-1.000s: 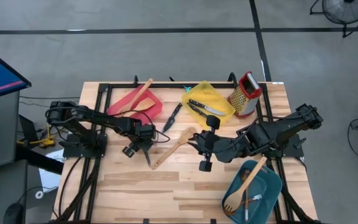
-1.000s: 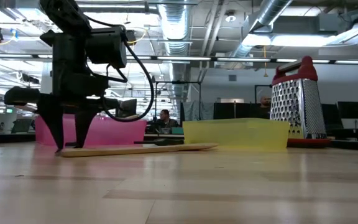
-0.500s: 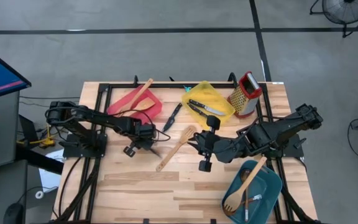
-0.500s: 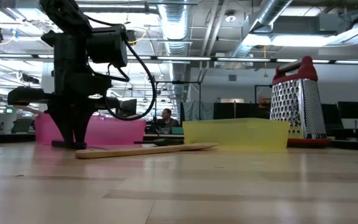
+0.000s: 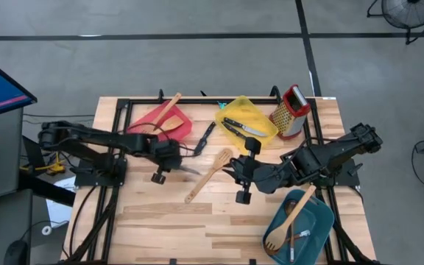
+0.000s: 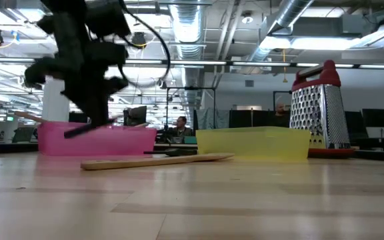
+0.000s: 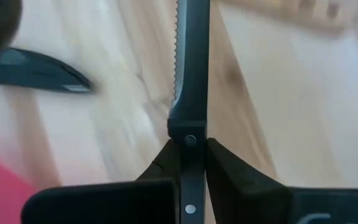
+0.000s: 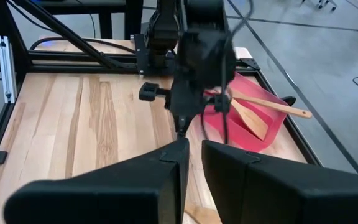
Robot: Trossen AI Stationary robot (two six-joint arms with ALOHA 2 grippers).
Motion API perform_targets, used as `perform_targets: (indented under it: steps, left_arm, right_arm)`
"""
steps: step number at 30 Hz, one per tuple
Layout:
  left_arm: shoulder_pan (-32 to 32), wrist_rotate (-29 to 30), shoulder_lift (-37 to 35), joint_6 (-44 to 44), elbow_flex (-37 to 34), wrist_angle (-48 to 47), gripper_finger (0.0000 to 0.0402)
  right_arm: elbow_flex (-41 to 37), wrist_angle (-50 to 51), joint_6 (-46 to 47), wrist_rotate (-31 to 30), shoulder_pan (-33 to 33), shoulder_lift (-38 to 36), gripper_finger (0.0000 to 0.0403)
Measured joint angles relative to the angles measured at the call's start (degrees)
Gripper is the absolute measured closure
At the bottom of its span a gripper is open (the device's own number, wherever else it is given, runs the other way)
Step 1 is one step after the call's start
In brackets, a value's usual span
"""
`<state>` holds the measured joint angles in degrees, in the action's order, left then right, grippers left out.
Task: Pick & Place Kitchen Items
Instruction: Put the bottom black knife into the yellow bin
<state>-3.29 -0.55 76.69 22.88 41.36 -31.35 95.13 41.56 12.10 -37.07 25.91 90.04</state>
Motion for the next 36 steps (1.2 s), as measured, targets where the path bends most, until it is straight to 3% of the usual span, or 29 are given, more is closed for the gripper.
perform_targets:
  steps: [8,19,31,36]
  left_arm:
    - [-0.02,-10.18,-14.83,-11.47,0.01,2.46,0.0379]
    - [0.0,-26.94,-33.23,-24.79,0.1,18.48,0.0379]
    - [0.08,-42.48,-36.53,-33.39,0.14,37.01,0.0379]
    - [1.93,-45.58,-35.81,-34.96,0.12,44.68,0.0378]
  right_arm:
    - [0.0,-0.23,0.0,-0.06,0.0,0.02,0.0346]
    - [0.0,-0.26,-0.02,-0.23,-1.41,0.02,0.0346]
    - [0.0,-0.92,-0.02,-0.23,-3.02,0.02,0.0346]
    - [0.0,-0.92,-0.02,-0.23,-3.21,0.02,0.0346]
